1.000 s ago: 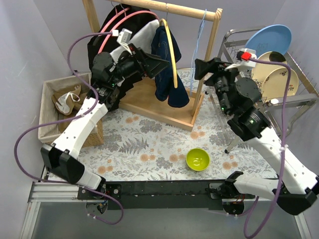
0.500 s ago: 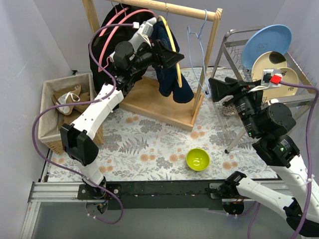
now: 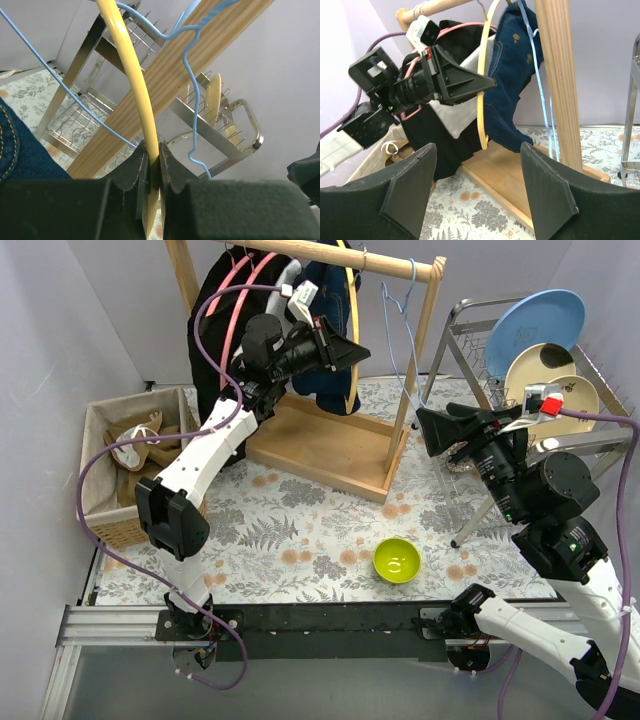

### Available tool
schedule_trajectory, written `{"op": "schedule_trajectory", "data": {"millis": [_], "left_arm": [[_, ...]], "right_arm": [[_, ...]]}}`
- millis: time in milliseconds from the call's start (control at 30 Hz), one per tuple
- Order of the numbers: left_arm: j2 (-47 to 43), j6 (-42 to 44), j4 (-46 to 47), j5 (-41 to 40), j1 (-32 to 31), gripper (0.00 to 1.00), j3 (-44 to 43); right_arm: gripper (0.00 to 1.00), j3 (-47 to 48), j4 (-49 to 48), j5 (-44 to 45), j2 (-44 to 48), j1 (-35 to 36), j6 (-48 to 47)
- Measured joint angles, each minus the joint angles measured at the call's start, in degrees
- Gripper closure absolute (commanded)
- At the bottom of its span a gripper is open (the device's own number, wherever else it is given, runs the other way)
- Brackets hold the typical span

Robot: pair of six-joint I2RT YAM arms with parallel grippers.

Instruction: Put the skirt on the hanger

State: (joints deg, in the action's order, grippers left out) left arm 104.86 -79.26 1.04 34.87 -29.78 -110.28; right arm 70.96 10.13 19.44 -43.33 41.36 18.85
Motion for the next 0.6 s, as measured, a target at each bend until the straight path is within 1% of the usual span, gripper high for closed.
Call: {"op": "schedule_trajectory", "data": {"millis": [300, 600], "left_arm": [[1.8, -0.8, -10.2, 1.6, 0.1, 1.0, -9.8], [1.8, -1.8, -11.6, 2.3, 0.0, 1.0, -12.5]], "right_arm": [[0.29, -0.7, 0.2, -1.9, 3.2, 0.0, -0.9], [0.3, -0.7, 0.1, -3.0, 4.3, 0.0, -1.0]]}}
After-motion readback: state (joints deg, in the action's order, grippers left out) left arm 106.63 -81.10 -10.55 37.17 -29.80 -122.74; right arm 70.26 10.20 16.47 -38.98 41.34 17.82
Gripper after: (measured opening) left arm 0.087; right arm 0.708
